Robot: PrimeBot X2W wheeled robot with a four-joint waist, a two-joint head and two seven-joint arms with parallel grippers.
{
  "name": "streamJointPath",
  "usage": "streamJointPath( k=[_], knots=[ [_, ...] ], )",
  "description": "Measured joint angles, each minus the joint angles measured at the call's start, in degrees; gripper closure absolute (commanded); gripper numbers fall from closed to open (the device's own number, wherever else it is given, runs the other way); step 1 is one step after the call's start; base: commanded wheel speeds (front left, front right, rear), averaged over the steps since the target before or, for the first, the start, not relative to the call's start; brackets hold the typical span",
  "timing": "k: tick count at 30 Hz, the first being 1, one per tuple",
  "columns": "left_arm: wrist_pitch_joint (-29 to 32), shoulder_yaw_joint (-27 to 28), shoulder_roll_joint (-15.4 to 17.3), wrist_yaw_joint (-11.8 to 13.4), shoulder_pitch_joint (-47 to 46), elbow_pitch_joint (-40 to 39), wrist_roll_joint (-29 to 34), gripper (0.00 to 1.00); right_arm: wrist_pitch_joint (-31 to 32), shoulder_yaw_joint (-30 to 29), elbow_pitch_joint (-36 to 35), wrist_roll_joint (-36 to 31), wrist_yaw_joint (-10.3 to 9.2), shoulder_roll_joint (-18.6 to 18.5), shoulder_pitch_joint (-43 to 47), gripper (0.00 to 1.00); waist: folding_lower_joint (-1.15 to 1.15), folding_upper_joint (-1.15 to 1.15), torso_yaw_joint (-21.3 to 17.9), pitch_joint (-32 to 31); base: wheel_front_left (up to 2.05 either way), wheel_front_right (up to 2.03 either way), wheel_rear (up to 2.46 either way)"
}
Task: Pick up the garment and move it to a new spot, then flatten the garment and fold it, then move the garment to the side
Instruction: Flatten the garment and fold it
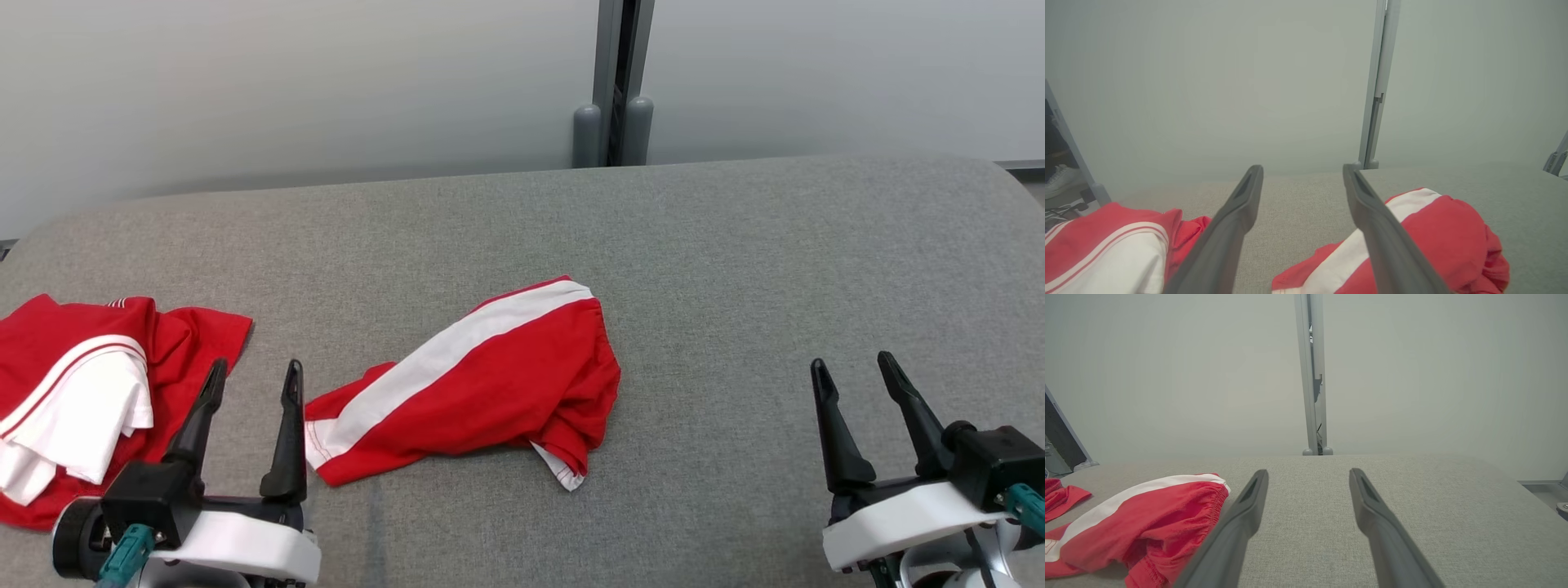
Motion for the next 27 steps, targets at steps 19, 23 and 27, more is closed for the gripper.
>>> streamJointPath(
  k=[19, 23, 27],
  knots=[
    [0.9, 0.1, 0.2, 0.7, 2.1, 0.9, -1.4, 0.0, 1.2, -0.3, -0.4, 0.0, 0.0, 0.5, 2.9, 0.0, 0.0, 0.0, 0.5, -2.3, 0.0, 0.0, 0.0],
    [1.0, -0.4, 0.1, 0.7, 1.2, 0.9, -1.4, 0.0, 0.7, -1.7, 0.3, 1.7, 0.0, 0.3, 2.2, 0.0, 0.0, 0.0, 1.5, -2.0, 0.0, 0.0, 0.0],
    [1.1, -1.5, -0.3, 0.5, 0.1, 0.8, -1.4, 0.0, 0.7, -3.0, 3.5, 4.7, 0.0, -1.3, -0.9, 0.0, 0.0, 0.0, 3.4, -1.2, 0.0, 0.0, 0.0]
  ],
)
